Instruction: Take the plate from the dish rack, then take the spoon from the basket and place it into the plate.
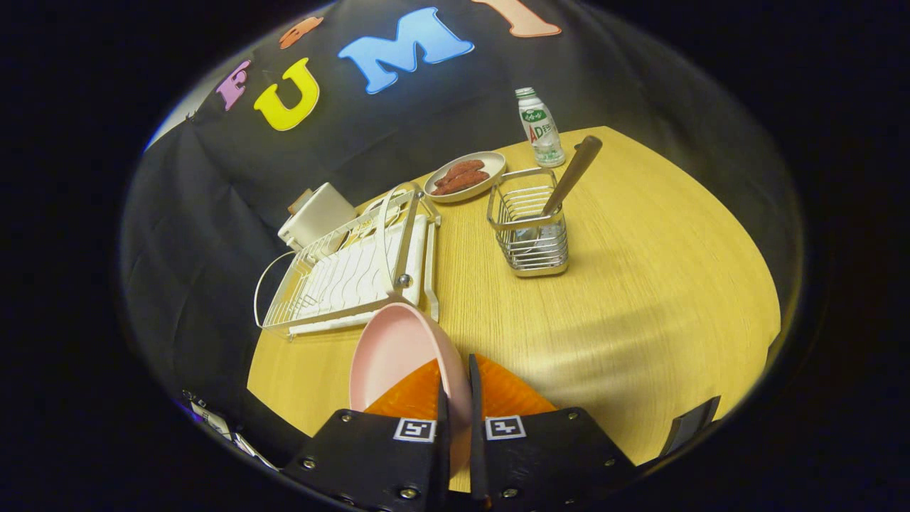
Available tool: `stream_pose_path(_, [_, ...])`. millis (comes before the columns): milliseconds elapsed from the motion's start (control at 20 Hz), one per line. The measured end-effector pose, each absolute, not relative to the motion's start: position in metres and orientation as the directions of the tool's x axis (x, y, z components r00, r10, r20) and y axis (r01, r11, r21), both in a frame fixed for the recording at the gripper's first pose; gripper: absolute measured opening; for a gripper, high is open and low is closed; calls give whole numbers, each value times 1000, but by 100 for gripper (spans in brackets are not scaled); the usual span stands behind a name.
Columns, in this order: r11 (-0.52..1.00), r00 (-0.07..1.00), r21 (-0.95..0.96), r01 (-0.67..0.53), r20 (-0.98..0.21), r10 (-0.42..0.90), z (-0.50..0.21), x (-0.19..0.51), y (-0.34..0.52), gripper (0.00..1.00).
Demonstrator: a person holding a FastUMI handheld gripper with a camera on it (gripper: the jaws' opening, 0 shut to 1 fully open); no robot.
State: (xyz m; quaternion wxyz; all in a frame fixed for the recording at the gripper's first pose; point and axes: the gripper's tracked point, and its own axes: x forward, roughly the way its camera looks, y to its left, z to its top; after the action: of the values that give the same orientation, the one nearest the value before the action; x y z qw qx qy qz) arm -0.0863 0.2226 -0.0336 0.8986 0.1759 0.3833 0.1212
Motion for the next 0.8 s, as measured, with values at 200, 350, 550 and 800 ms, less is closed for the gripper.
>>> stream_pose_path(200, [891,651,448,-75,-654,384,-56,-82,231,11])
stream_pose_path(350, [878,637,477,-50,-662,396,-65,-80,232,11])
stream_pose_path(550, [884,670,467,-16,-652,356,-63,-72,215,19])
stream_pose_path(800, [936,785,346,-59,-563,257,-17,-68,182,26])
